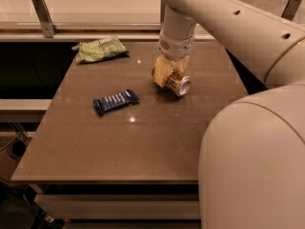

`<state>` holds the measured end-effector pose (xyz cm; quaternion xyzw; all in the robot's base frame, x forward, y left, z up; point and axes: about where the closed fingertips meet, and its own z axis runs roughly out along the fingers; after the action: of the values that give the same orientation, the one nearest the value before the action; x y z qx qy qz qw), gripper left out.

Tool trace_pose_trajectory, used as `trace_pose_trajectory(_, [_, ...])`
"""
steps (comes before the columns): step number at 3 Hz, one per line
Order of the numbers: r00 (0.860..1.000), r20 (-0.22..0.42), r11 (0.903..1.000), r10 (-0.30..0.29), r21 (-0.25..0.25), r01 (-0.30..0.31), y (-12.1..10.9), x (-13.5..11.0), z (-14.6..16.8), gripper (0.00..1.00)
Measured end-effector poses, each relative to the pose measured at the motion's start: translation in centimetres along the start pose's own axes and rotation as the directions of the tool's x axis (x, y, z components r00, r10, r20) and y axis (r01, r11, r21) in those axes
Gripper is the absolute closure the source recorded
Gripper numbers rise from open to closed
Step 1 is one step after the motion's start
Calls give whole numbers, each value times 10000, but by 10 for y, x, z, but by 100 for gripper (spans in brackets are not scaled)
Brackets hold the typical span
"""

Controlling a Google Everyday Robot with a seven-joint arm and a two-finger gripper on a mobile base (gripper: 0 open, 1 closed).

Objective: Place orange can upright

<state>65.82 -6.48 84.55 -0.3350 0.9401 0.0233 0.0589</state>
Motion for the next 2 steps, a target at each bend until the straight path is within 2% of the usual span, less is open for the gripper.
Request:
trace_pose_trajectory(1, [9992,370,9995,158,269,-168,-3,11,-16,100])
trace_pose_trajectory(2, [9945,1029,9988,192,438,-238,-6,21,-31,100])
